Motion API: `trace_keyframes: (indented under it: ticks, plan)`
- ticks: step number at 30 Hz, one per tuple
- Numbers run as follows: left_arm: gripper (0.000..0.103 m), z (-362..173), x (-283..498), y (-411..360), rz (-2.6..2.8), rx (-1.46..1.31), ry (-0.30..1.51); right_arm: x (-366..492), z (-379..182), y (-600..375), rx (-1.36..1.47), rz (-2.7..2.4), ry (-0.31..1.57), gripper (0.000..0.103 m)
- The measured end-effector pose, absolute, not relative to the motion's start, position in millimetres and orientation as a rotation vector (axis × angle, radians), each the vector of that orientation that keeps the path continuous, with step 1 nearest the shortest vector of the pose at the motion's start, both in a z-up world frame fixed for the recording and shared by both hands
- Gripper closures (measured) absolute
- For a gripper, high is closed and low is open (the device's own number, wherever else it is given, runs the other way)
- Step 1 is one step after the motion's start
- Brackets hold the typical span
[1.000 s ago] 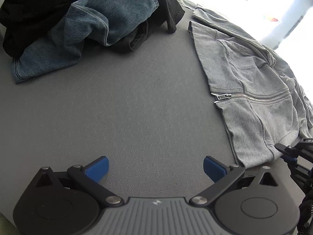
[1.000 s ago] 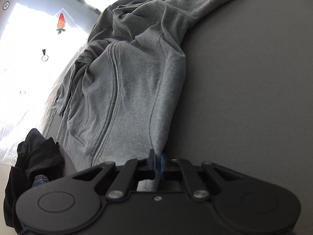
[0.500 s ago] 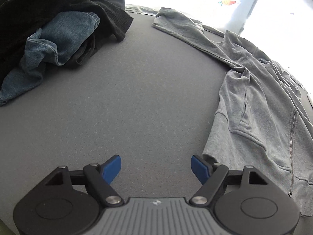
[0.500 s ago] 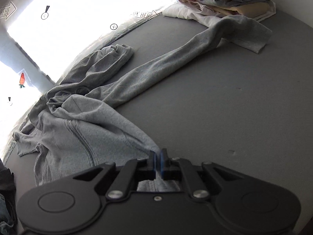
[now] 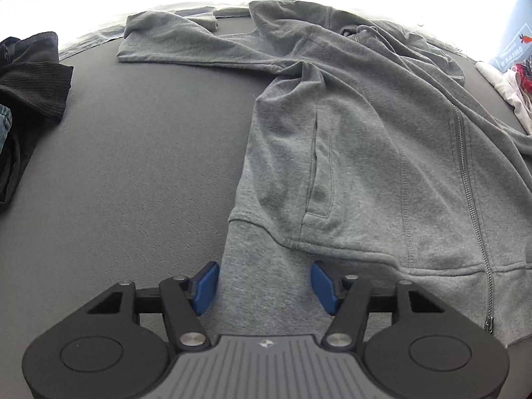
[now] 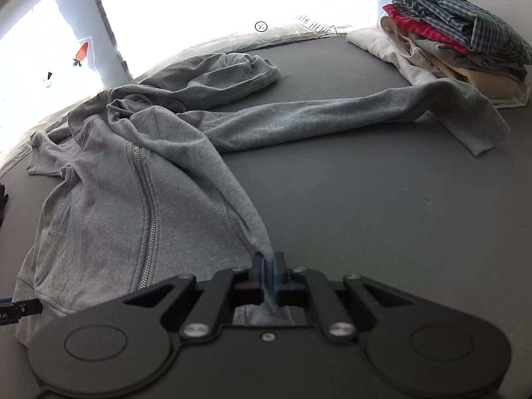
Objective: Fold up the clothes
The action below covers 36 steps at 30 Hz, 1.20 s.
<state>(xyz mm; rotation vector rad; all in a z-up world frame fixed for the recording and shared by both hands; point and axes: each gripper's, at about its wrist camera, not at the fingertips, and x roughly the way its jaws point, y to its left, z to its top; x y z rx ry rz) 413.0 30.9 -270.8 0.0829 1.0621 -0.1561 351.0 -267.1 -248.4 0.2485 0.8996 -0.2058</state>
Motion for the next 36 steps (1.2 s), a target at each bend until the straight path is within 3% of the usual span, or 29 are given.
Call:
trace_keyframes:
  ticks: [1,2,3,15,18,20,22,26,30,32,36]
  plan:
    - [0.068,-271,408,32,-0.155,0.073,1.056,348,-247,-264,0.215,-0.190,0.897,0.099]
    - [0.089,-270,404,33,-0.154,0.063,1.049,345,-246,-262,0.190,-0.174,0.896,0.099]
    - [0.097,-270,399,34,-0.153,0.054,1.043,342,-245,-260,0.168,-0.159,0.895,0.099]
    - [0.103,-267,282,53,-0.029,-0.105,1.122,313,-241,-268,0.172,-0.046,0.946,0.098]
    - [0.103,-266,271,58,-0.009,-0.127,1.109,318,-244,-264,0.127,-0.042,0.959,0.092]
    - [0.098,-262,276,58,-0.001,-0.105,1.086,324,-247,-268,0.162,-0.036,0.956,0.072]
    - [0.097,-256,284,58,0.002,-0.069,1.058,331,-249,-272,0.203,-0.033,0.951,0.065]
    - [0.063,-242,306,56,-0.012,-0.053,0.988,350,-252,-271,0.219,-0.031,0.932,0.049]
    - [0.039,-241,339,49,-0.101,-0.082,0.946,368,-261,-268,0.209,-0.032,0.943,0.047]
    - [0.033,-247,359,40,-0.154,-0.052,0.952,374,-266,-268,0.214,-0.041,0.940,0.047]
    - [0.031,-253,392,24,-0.205,-0.009,0.948,377,-272,-270,0.261,-0.045,0.934,0.047]
